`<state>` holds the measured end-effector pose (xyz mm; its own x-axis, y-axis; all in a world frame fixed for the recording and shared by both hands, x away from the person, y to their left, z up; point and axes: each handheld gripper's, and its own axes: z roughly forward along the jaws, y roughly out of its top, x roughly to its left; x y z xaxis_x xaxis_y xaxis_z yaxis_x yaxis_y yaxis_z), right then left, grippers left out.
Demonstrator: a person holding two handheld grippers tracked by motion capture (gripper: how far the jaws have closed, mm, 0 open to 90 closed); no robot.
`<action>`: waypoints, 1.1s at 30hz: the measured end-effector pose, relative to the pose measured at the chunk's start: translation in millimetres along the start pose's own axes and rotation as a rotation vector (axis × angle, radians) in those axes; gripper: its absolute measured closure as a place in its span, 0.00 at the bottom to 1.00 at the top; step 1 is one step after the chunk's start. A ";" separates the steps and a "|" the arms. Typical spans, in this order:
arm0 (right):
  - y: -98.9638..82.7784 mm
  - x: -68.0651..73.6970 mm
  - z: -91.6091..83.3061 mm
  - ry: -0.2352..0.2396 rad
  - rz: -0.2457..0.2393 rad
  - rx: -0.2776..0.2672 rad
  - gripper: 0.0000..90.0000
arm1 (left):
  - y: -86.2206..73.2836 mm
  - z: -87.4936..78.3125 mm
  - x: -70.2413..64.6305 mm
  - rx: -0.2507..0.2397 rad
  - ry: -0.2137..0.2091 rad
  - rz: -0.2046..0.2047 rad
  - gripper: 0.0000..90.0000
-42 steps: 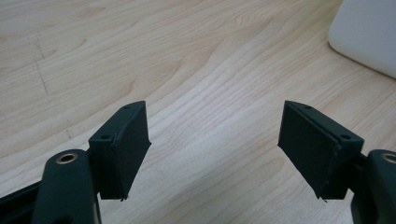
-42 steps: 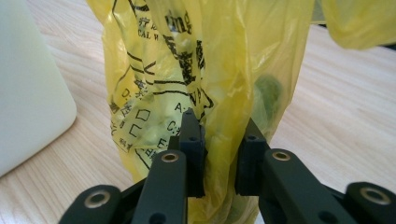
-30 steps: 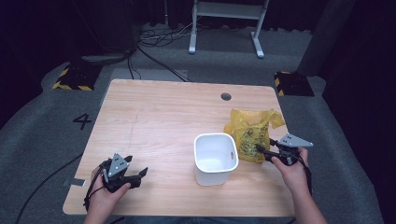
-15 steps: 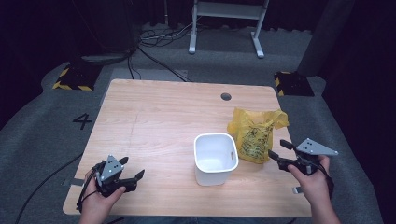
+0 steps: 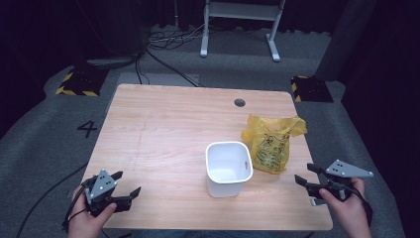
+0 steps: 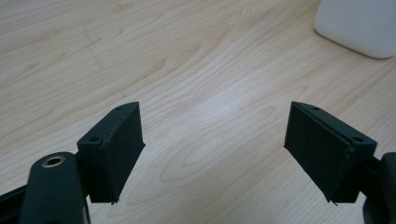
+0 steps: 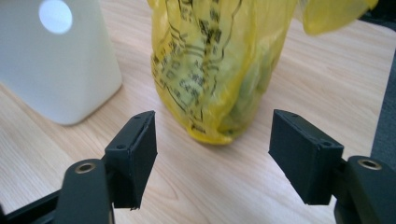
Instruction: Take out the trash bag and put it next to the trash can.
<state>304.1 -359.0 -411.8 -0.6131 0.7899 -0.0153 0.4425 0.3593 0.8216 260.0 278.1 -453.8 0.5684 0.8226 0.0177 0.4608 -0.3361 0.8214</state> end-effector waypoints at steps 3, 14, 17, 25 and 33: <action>-9.0 -3.5 -0.9 -0.006 0.007 0.007 0.34 | -3.8 -0.7 8.9 0.025 -0.005 0.003 0.21; -40.4 -17.8 11.4 -0.024 0.026 0.077 0.30 | -23.4 11.1 32.1 0.135 -0.012 0.037 0.20; -46.5 -20.3 16.9 -0.026 0.031 0.094 0.29 | -27.8 13.7 37.0 0.154 0.003 0.030 0.21; -62.1 -21.8 33.9 -0.041 0.049 0.143 0.26 | -36.7 17.7 49.5 0.205 0.032 0.006 0.20; -69.1 -22.6 47.1 -0.049 0.100 0.130 0.22 | -44.8 21.7 58.7 0.209 0.024 -0.047 0.19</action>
<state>318.2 -378.2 -495.1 -0.5303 0.8472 0.0324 0.5827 0.3364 0.7398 287.5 331.6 -502.0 0.5281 0.8492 -0.0023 0.6189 -0.3830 0.6858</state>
